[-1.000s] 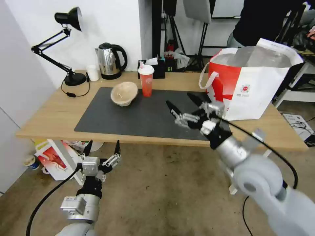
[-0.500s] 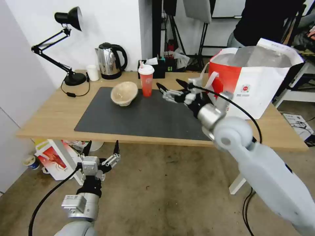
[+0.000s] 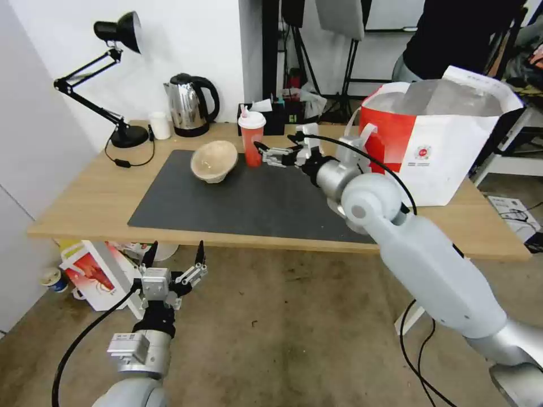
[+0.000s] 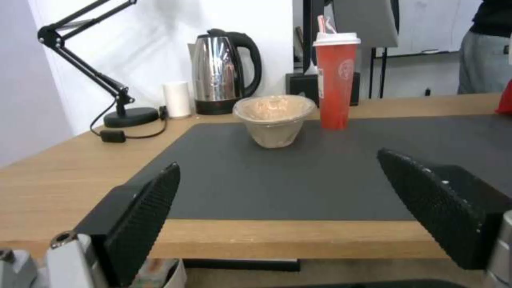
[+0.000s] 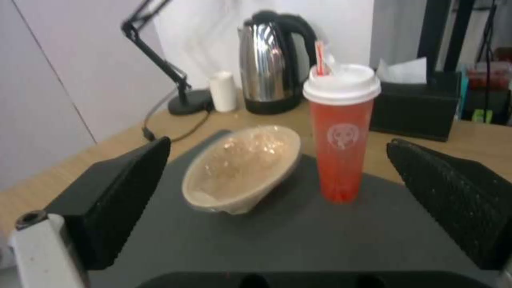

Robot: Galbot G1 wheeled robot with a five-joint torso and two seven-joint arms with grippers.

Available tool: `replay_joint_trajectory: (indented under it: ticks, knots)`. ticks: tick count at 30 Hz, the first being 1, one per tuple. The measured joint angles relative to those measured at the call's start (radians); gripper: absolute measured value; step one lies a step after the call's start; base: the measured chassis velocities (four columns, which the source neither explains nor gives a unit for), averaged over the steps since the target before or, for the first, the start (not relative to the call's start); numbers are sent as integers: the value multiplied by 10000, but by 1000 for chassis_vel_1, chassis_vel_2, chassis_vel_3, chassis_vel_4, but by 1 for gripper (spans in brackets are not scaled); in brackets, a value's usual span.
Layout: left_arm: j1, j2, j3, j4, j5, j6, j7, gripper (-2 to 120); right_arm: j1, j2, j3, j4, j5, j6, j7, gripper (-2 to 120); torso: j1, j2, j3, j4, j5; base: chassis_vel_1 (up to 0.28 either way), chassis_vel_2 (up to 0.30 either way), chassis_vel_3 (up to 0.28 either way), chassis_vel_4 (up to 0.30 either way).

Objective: Pick up the trash from the table and place it into the takeout bag.

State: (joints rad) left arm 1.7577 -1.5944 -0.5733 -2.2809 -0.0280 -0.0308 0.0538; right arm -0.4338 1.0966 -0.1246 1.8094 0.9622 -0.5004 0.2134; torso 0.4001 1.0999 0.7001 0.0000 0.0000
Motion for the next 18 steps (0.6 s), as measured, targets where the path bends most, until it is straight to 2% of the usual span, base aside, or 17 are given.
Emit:
replay_joint_trajectory:
  ticks: [18]
  knots:
    - [-105, 2, 37, 105, -10, 12, -15, 95, 1033, 830, -725, -1736, -353, -430, 795, 100, -1, 1, -1, 0, 0, 0, 0, 0, 0]
